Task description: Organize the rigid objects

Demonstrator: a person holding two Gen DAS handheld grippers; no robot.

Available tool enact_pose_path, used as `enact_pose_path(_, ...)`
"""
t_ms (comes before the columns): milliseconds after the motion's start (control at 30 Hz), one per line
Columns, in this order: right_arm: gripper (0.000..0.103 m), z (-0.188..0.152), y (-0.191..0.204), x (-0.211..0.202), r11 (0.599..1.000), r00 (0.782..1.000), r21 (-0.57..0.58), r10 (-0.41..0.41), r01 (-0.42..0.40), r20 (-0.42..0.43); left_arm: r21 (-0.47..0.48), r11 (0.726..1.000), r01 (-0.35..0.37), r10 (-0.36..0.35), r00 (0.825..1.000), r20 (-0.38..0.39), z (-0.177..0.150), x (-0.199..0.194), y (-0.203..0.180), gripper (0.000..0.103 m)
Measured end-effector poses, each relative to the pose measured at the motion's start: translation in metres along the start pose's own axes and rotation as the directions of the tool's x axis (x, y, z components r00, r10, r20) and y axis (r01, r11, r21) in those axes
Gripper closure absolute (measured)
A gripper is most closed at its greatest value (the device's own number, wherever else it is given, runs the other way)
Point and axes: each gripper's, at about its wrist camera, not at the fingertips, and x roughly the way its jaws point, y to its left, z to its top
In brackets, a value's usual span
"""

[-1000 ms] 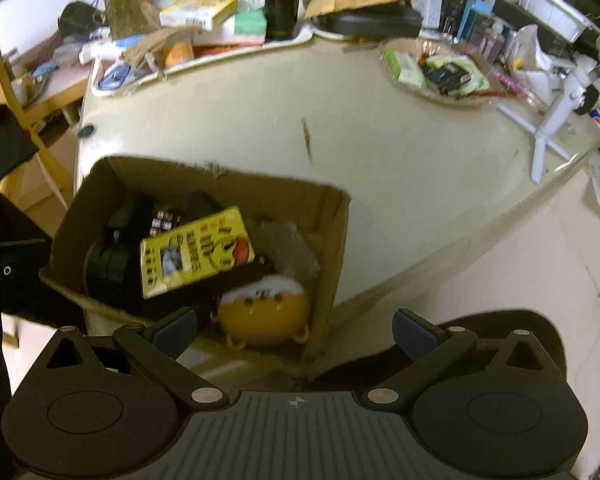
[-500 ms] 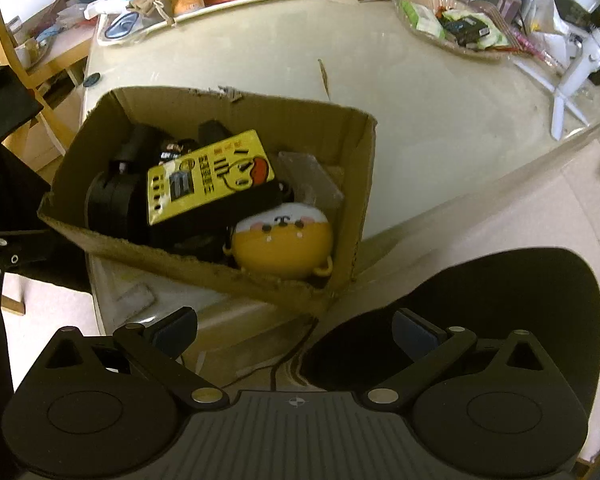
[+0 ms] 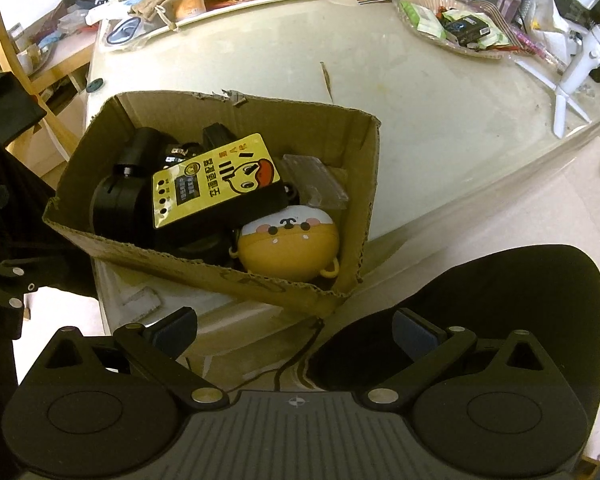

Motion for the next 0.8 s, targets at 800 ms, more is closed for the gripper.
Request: enact_pose_path(800, 0.0, 0.0059, 0.0011, -0.0012, 0.999, 0.999, -0.03, -0.017, 0.018, 0.032, 0.006, 1.0, -0.027, 0.027, 0.999, 0.017, 0.0017, -0.0029, 0.002, 0.0)
